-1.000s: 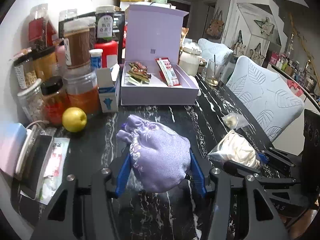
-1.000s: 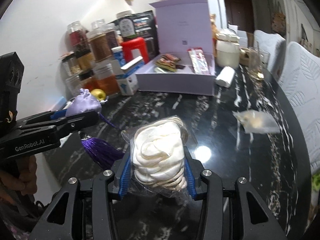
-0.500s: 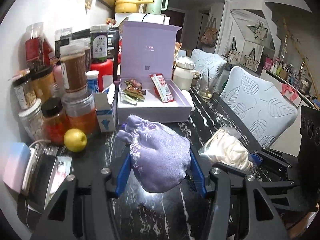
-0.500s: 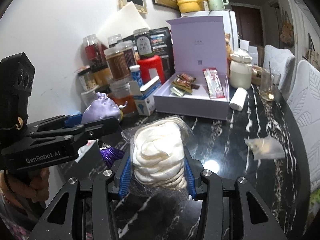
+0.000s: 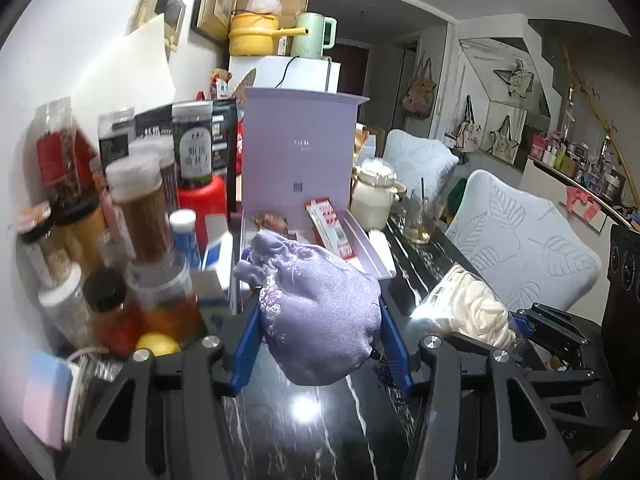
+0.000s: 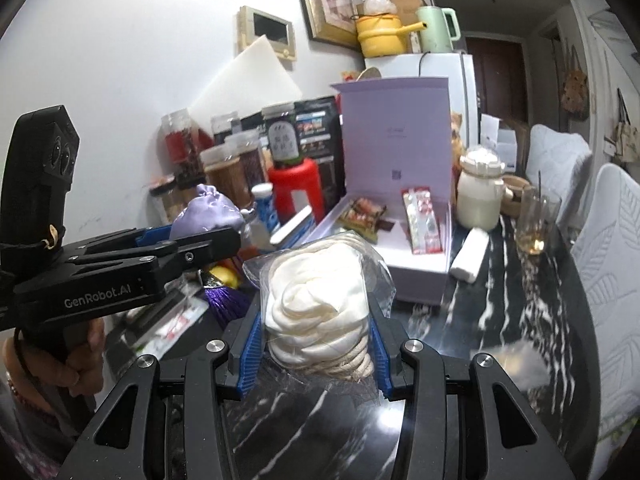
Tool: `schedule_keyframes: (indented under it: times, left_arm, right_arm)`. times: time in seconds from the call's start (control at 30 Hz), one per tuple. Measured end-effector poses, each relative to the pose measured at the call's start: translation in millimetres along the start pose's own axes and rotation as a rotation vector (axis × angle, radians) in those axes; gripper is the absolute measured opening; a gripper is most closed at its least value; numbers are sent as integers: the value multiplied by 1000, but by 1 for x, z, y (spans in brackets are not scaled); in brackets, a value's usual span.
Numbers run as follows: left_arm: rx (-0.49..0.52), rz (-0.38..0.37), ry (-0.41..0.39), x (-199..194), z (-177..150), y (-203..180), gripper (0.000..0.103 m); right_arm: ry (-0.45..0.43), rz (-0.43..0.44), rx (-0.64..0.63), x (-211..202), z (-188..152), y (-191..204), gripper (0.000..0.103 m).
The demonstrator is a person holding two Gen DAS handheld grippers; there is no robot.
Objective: Organize soft objects
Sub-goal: 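Carry the lilac pouch with the left tool while the right tool carries the clear bag toward the box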
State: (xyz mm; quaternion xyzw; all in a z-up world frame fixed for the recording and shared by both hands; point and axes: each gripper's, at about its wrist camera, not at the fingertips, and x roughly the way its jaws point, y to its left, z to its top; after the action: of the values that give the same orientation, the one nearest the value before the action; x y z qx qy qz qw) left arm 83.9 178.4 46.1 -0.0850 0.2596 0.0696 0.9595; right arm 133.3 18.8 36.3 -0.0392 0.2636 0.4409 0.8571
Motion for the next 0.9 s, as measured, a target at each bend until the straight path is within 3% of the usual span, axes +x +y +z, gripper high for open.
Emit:
schedule_keyframes:
  times: [0.43,0.9]
  left_arm:
    - [31,-41,-37,43,50,-5,54]
    - [71,-8,-93,89,101,5,54]
  right_arm:
    - [-51,-33,-15,21,50,-32,45]
    - [-85,-26,-30,57,102,-59,45]
